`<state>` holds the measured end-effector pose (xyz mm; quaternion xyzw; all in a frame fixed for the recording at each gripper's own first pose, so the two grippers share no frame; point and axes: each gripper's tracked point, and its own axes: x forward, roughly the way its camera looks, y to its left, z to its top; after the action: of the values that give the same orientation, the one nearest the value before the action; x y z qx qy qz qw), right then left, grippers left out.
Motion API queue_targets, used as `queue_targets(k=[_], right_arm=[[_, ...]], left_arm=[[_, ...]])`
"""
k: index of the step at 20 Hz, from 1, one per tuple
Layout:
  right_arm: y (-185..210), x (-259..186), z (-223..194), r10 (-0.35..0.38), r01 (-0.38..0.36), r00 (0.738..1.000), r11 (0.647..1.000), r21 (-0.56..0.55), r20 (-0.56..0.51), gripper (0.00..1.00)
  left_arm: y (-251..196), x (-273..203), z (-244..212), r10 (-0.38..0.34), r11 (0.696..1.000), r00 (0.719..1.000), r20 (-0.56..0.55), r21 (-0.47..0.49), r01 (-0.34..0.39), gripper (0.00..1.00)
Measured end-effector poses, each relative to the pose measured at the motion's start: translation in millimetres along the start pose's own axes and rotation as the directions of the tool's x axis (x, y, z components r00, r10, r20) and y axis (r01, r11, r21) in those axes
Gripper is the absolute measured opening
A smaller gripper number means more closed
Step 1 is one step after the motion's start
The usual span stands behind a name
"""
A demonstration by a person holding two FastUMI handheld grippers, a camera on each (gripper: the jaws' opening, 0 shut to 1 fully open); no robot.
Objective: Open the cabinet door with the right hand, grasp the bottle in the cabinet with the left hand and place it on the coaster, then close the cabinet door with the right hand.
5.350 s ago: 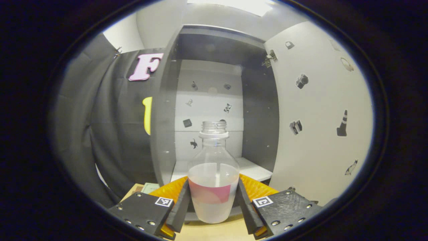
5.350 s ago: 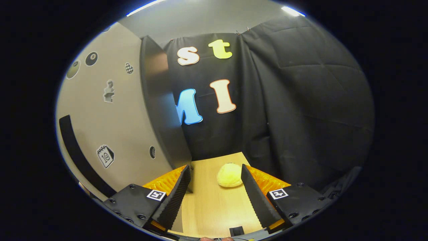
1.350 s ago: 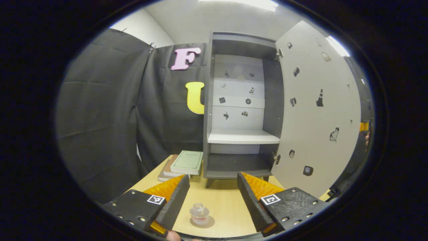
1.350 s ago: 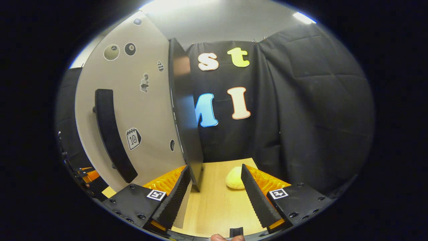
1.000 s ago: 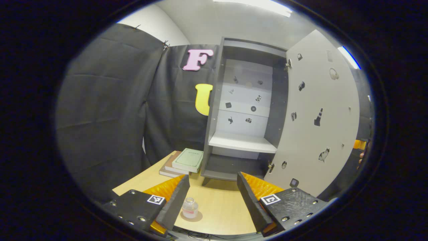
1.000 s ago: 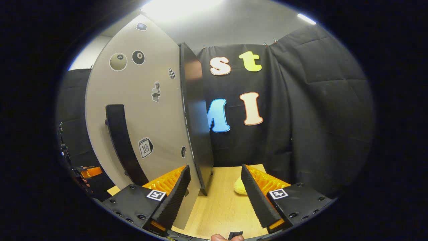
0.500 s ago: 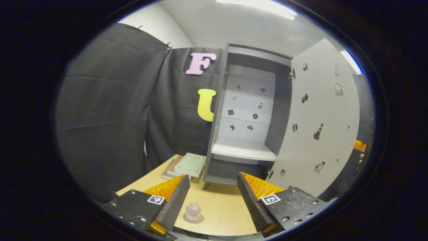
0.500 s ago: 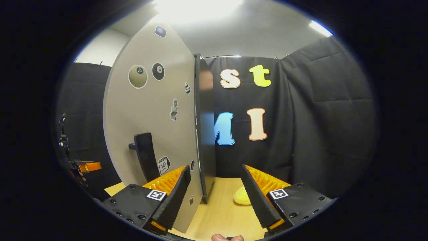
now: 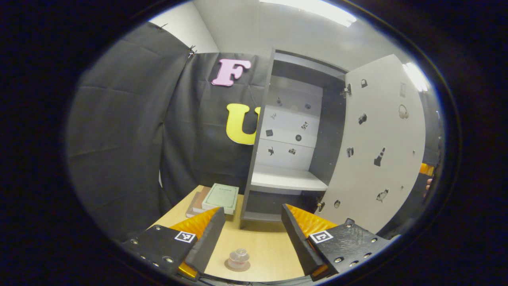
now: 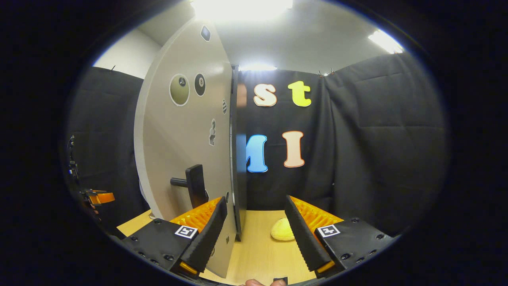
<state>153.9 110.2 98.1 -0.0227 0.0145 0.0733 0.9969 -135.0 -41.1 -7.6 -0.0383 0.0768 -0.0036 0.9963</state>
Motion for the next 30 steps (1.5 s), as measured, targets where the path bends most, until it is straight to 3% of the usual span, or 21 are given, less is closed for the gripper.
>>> queue_targets(k=[6,7,19,22,23,30], right_arm=[[47.0,-0.1,-1.4,0.025,-0.025,1.0,1.0,0.019,-0.013,0.93],[57.0,1.6,-2.1,0.037,-0.037,0.999,0.999,0.017,-0.013,0.86],[145.1,23.5,-6.0,0.105,-0.104,0.994,0.991,0.079,-0.003,0.86],[166.5,34.6,-4.7,0.137,-0.136,0.991,0.986,0.098,-0.006,0.86],[176.1,35.7,-4.6,0.143,-0.142,0.99,0.985,0.097,-0.007,0.93],[245.6,55.4,-16.8,0.261,-0.258,0.965,0.959,0.118,-0.01,0.93]], left_arm=[[26.3,3.5,4.2,-0.029,0.999,1.0,0.004,0.014,0.029,0.88],[30.5,3.1,6.1,-0.033,0.999,0.999,0.006,0.01,0.033,0.88],[101.5,-8.8,0.2,-0.021,1.0,1.0,-0.019,0.018,0.021,0.88],[118.7,-6.6,2.7,-0.023,0.999,0.999,-0.026,0.024,0.024,0.88],[123.7,-6.4,3.7,-0.024,0.999,0.999,-0.03,0.032,0.025,0.88],[135.8,-2.3,5.7,-0.037,0.998,0.999,-0.037,0.057,0.039,0.86]])
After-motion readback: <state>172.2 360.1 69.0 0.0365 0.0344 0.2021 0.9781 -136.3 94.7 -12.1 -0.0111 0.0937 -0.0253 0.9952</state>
